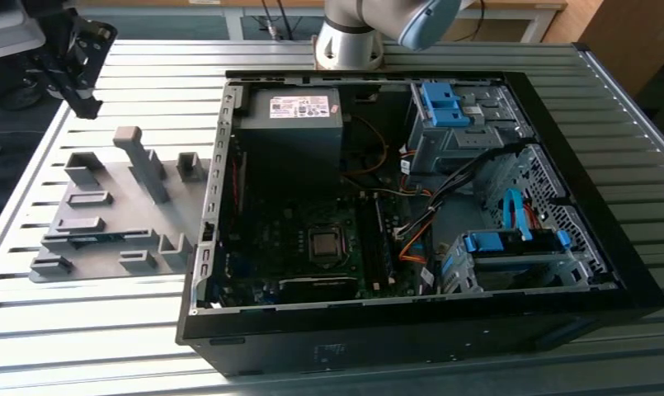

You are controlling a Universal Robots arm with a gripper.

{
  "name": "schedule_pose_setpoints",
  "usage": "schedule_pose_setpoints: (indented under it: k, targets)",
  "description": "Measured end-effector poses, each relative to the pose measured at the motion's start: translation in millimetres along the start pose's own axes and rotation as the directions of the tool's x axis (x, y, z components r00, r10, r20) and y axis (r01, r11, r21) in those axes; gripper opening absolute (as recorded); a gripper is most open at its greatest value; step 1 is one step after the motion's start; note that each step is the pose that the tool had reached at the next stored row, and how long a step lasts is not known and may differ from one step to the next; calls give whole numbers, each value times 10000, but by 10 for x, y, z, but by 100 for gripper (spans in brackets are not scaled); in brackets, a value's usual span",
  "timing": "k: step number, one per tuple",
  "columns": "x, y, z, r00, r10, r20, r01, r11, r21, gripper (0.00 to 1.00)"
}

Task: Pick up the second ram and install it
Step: 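Reach for the second ram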

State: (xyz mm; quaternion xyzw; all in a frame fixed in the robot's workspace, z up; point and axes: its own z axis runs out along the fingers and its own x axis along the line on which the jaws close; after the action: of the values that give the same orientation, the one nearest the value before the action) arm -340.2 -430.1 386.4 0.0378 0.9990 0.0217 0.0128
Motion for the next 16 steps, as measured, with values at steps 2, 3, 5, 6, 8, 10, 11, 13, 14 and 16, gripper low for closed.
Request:
schedule_pose_setpoints:
  k: [2,3,5,6,8,10,11,13,14,16]
  targets:
    - [24,-32,-2,10000,0,-1,0,10000,0,11]
    - [38,-50,-2,10000,1,-1,-1,10000,0,11]
    - [74,-83,-4,10000,2,0,-2,10000,1,11]
    - [96,-96,-4,10000,2,1,-2,10000,1,11]
    - [150,-114,-6,10000,0,-1,0,10000,2,11]
    - [214,-124,-6,10000,0,0,0,10000,0,11]
    - [246,-128,-6,10000,1,0,-1,10000,1,11]
    - [310,-137,-8,10000,2,-1,-2,10000,1,11]
    - [340,-142,-8,10000,1,-1,-1,10000,2,11]
    - [391,-150,-8,10000,1,0,-1,10000,0,11]
